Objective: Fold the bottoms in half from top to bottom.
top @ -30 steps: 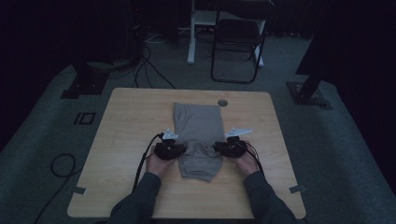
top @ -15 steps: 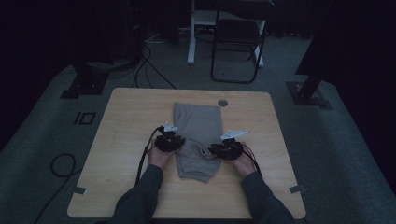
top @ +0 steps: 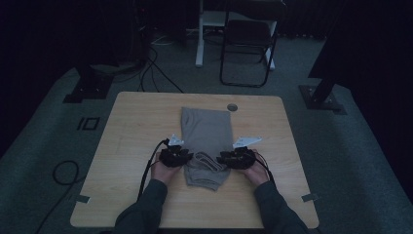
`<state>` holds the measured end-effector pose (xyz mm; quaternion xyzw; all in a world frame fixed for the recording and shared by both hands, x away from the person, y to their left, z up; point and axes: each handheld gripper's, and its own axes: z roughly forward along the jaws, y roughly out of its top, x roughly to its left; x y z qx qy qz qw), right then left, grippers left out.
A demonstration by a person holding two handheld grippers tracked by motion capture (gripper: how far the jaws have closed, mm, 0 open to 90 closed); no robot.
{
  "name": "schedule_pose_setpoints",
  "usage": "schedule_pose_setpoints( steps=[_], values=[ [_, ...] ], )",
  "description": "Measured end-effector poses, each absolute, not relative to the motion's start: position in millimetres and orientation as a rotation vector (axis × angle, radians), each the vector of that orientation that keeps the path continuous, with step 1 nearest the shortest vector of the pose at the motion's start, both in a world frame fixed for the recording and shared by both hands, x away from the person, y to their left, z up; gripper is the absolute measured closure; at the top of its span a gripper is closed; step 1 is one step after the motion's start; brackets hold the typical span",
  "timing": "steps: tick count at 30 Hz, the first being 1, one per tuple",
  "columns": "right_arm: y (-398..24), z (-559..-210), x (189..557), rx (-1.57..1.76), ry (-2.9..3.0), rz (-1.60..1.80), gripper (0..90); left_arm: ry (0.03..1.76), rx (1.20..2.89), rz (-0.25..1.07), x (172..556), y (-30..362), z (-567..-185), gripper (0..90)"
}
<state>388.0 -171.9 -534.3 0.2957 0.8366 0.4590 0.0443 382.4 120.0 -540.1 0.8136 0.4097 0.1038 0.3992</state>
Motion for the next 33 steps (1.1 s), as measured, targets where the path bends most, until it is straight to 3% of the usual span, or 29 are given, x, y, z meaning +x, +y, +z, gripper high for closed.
schedule_pose_setpoints(
  steps=[6,16,20,23,33],
  values=[
    [-168.4,-535.5,386.7,0.893,2.565,1.419,60.9,1.054,2.023,0.283,384.5,125.1,-534.3,64.1],
    [-159.6,-539.8,380.7,0.798,2.662,1.388,63.3,1.049,2.060,0.282,385.7,115.8,-539.7,62.0],
    [-159.5,-540.7,382.3,0.811,2.650,1.385,59.6,1.057,2.066,0.307,389.7,113.7,-542.2,61.7],
    [-162.5,-539.4,392.0,0.915,2.552,1.376,54.8,1.069,2.036,0.354,397.7,113.0,-539.7,60.9],
    [-156.6,-542.2,437.4,1.097,2.321,1.203,53.9,1.114,2.037,0.447,436.2,101.9,-543.1,60.2]
  ],
)
